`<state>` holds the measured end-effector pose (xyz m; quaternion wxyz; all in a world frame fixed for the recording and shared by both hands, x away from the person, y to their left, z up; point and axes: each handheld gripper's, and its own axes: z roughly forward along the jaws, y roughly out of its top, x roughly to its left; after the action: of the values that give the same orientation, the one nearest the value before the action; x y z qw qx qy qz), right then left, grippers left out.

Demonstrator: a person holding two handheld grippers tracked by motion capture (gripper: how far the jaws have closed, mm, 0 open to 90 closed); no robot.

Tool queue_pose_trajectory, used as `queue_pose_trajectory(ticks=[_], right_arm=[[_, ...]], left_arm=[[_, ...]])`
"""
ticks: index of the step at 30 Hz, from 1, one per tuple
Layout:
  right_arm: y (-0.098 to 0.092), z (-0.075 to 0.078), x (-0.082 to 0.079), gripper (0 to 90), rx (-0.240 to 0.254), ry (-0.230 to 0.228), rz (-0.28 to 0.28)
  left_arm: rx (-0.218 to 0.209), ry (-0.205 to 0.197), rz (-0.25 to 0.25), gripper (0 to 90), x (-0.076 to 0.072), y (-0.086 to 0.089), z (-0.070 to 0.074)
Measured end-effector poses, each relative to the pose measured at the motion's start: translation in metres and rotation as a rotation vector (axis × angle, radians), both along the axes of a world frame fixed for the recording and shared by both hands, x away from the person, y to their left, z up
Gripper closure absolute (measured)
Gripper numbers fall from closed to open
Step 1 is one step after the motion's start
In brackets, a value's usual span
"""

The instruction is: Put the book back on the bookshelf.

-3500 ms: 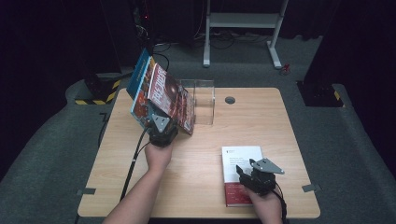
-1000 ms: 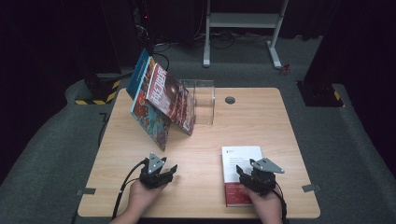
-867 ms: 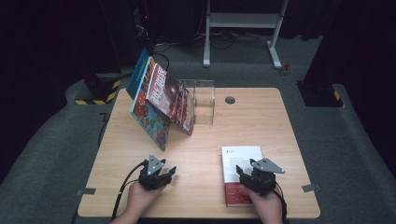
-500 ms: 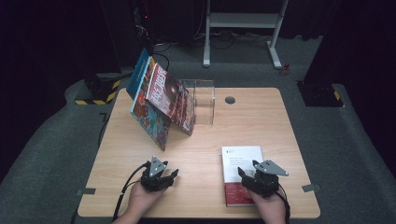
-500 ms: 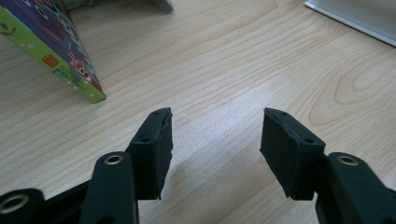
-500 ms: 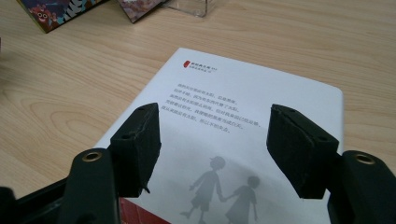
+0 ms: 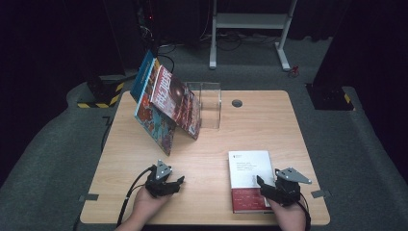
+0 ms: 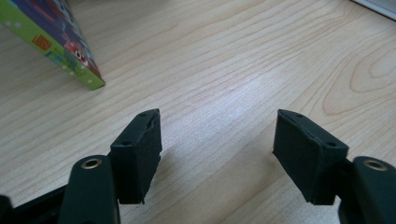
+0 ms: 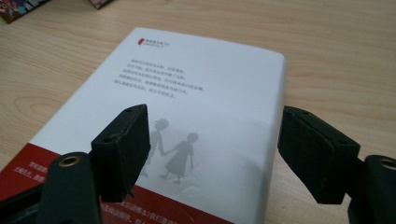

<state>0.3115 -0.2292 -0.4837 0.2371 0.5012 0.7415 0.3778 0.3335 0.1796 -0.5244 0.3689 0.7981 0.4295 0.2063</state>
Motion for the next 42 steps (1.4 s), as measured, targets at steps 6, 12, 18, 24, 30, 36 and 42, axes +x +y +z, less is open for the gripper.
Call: queue_pose_trajectory(ticks=[6,12,18,24,30,36,42], right_arm=[[-0.005,-0.007,0.002,21.4,0.0,0.049,-0.019],[-0.008,-0.012,0.003,19.5,0.043,0.1,-0.023],[-0.008,-0.014,0.004,17.0,0.07,0.121,-0.015],[-0.005,-0.015,0.004,14.2,0.08,0.137,-0.013],[-0.002,-0.014,0.004,13.5,0.071,0.143,-0.019],[0.0,-0.013,0.003,13.5,0.062,0.148,-0.028],[0.002,-0.012,0.004,12.7,0.053,0.158,-0.045]], left_arm=[[-0.002,0.012,-0.001,32.2,0.001,0.0,0.0],[0.006,0.018,-0.003,33.0,0.001,-0.002,-0.001],[0.018,0.02,-0.006,33.0,0.002,-0.001,-0.001],[0.012,0.031,-0.012,32.8,0.001,-0.002,-0.001],[0.012,0.031,-0.011,32.8,0.002,-0.002,-0.001],[0.01,0.031,-0.011,32.9,0.001,-0.003,-0.002],[0.013,0.028,-0.014,32.8,0.001,-0.002,-0.002]])
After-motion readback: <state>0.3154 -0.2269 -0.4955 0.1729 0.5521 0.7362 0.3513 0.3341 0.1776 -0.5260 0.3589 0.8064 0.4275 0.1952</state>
